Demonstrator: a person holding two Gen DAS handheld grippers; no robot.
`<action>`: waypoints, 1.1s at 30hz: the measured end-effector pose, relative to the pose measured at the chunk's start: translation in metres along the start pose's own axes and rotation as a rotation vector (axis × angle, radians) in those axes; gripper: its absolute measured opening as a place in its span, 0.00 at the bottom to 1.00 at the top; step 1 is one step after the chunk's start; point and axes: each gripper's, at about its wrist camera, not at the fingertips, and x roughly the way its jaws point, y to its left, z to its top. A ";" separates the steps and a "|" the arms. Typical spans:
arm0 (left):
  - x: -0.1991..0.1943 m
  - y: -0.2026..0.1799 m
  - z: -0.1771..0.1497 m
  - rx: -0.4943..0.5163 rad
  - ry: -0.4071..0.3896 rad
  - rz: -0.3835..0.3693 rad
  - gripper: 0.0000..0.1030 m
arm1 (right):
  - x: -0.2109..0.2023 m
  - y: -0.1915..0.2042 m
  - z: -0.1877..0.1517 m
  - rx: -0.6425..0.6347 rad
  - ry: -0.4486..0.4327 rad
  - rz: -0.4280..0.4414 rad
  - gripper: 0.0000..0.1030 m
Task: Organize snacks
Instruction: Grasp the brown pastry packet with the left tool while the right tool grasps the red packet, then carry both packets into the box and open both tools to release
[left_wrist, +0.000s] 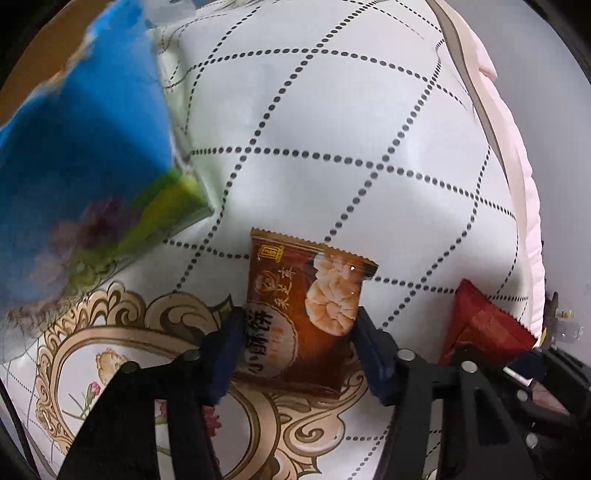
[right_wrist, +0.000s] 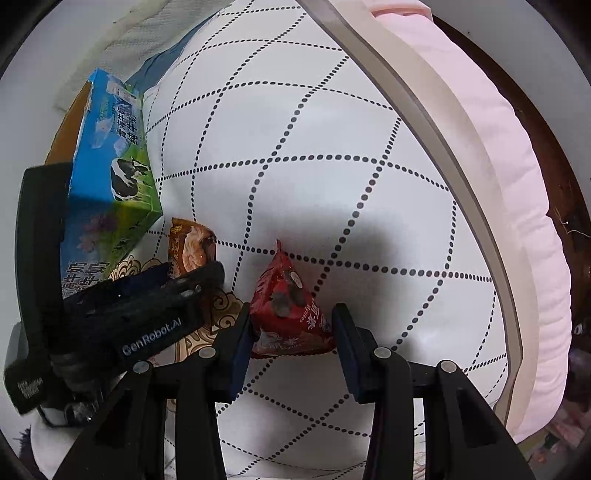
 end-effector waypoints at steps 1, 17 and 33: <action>-0.001 0.001 -0.004 -0.007 -0.003 0.001 0.52 | -0.001 0.001 -0.001 -0.003 0.000 0.001 0.44; -0.017 0.063 -0.115 -0.222 0.029 0.063 0.54 | 0.037 0.060 -0.047 -0.216 0.138 0.032 0.44; -0.040 0.077 -0.133 -0.257 -0.038 0.033 0.52 | 0.038 0.078 -0.048 -0.268 0.098 0.005 0.41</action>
